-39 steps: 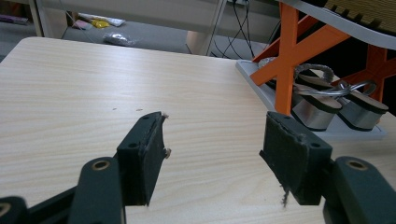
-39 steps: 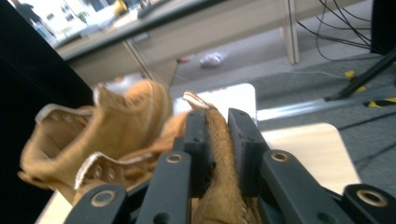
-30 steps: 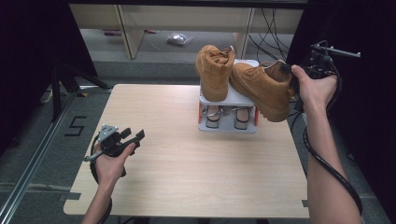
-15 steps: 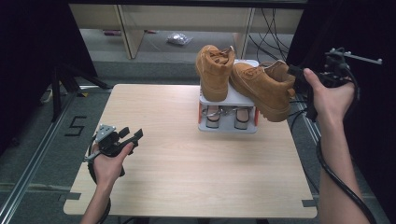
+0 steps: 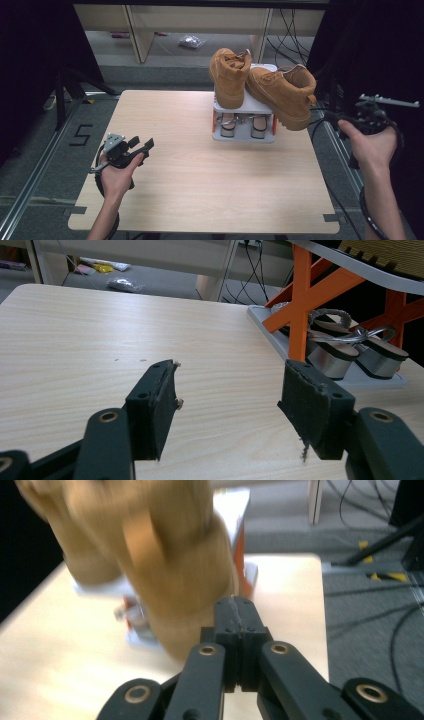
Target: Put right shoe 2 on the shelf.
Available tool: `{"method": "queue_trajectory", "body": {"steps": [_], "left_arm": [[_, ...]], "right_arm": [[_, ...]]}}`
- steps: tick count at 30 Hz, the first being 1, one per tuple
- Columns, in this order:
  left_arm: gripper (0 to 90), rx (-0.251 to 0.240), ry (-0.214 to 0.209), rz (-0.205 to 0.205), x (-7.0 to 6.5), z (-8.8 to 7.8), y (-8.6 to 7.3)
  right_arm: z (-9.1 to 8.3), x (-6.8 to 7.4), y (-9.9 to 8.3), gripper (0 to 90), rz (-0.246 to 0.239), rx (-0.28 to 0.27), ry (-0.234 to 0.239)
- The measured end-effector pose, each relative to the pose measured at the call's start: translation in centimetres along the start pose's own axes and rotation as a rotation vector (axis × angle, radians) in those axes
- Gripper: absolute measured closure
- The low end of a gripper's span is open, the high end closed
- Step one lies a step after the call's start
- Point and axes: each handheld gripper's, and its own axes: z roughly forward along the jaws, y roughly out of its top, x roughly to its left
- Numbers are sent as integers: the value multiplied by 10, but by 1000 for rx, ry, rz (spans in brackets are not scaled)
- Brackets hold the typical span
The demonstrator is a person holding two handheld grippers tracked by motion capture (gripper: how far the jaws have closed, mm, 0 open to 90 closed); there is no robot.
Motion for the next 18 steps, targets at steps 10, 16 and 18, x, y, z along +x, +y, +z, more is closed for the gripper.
{"method": "queue_trajectory", "body": {"steps": [10, 16, 18], "left_arm": [[380, 5, -3, 6, 0, 0, -1], [380, 7, -5, 4, 0, 1, -2], [380, 7, -5, 5, -1, 1, -2]], "right_arm": [[28, -2, -41, 900, -15, 53, 33], [36, -5, -44, 900, -4, 56, 24], [38, -7, -43, 900, -34, 45, 30]]}}
